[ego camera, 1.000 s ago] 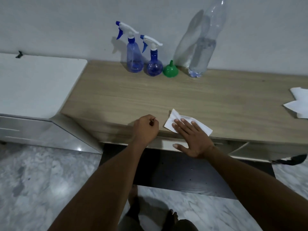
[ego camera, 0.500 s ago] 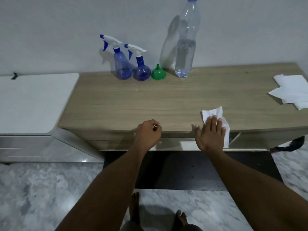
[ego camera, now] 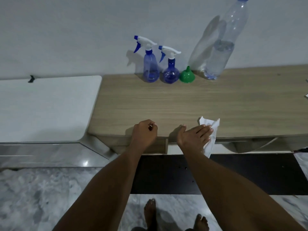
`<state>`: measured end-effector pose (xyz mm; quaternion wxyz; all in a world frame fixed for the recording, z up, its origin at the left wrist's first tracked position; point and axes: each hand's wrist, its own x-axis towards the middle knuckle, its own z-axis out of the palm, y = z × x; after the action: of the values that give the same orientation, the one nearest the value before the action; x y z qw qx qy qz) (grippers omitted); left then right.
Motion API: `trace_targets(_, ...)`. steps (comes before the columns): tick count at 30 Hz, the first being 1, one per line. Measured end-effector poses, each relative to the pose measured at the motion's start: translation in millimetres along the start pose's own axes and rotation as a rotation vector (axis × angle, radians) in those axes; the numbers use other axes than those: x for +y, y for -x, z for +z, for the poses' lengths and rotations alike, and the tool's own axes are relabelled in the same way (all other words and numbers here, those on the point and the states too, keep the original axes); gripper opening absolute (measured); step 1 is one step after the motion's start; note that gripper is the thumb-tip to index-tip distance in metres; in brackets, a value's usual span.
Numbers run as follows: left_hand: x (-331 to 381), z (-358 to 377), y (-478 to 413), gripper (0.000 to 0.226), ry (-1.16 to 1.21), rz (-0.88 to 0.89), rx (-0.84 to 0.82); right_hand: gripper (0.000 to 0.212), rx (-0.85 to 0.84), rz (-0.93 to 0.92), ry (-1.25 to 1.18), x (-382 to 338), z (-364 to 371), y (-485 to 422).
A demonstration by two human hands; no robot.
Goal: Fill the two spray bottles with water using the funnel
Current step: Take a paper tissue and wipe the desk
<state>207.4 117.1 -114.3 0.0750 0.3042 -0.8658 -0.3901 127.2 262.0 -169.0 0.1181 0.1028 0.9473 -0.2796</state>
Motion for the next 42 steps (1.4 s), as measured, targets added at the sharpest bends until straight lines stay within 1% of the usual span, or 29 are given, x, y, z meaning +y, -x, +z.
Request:
trace_targets(3, -29, -29, -11, 0.019, -0.02, -0.02, 0.023, 0.089, 0.014, 0.004, 0.031, -32, 24, 19)
trace_targets(6, -52, -53, -18, 0.021, -0.016, -0.041, 0.045, 0.087, -0.04, -0.062, 0.047, -62, 47, 40)
trace_targets(8, -65, -64, -22, 0.022, 0.009, -0.066, 0.061, 0.085, -0.075, -0.165, 0.092, -78, 63, 56)
trace_targets(11, -81, -77, -26, 0.022, 0.023, -0.078, 0.092, 0.079, -0.12, -0.365, 0.199, -92, 84, 77)
trace_targets(16, -101, -89, -27, 0.027, 0.03, -0.092, 0.126, 0.074, -0.143, -0.65, 0.32, -86, 96, 85)
trace_targets(20, -102, -89, -23, 0.027, 0.027, -0.106, 0.133, 0.052, -0.008, -0.829, 0.213, -70, 89, 77)
trace_targets(23, -95, -85, -19, 0.026, 0.012, -0.095, 0.131, 0.039, 0.071, -0.971, 0.238, -61, 80, 77)
trace_targets(24, -91, -84, -18, 0.025, 0.004, -0.089, 0.136, 0.035, 0.056, -1.013, 0.255, -59, 76, 77)
trace_targets(26, -82, -84, -14, 0.024, -0.011, -0.072, 0.138, 0.034, -0.086, -1.048, 0.284, -57, 66, 75)
trace_targets(28, -71, -84, -10, 0.023, -0.021, -0.052, 0.125, 0.037, -0.346, -1.029, 0.337, -53, 52, 71)
trace_targets(29, -64, -84, -8, 0.022, -0.02, -0.049, 0.12, 0.034, -0.484, -0.973, 0.339, -49, 44, 68)
trace_targets(30, -57, -82, -7, 0.021, -0.015, -0.048, 0.119, 0.029, -0.579, -0.892, 0.286, -46, 32, 66)
trace_targets(31, -49, -80, -6, 0.02, -0.008, -0.048, 0.121, 0.025, -0.61, -0.811, 0.207, -45, 18, 61)
trace_targets(34, -15, -67, -4, 0.018, 0.008, -0.053, 0.081, 0.024, -0.557, -0.627, 0.039, -41, -33, 35)
trace_targets(36, 14, -54, -3, 0.017, 0.024, -0.053, -0.015, 0.018, -0.541, -0.5, -0.11, -40, -74, 12)
trace_targets(39, 61, -26, -1, 0.011, 0.123, -0.062, -0.204, 0.01, -0.537, -0.273, -0.4, -37, -139, -14)
trace_targets(40, 78, -16, 1, 0.013, 0.153, -0.058, -0.253, 0.008, -0.533, -0.236, -0.472, -35, -160, -20)
trace_targets(42, 113, 3, 6, 0.028, 0.192, -0.036, -0.347, 0.006, -0.508, -0.201, -0.576, -30, -200, -32)
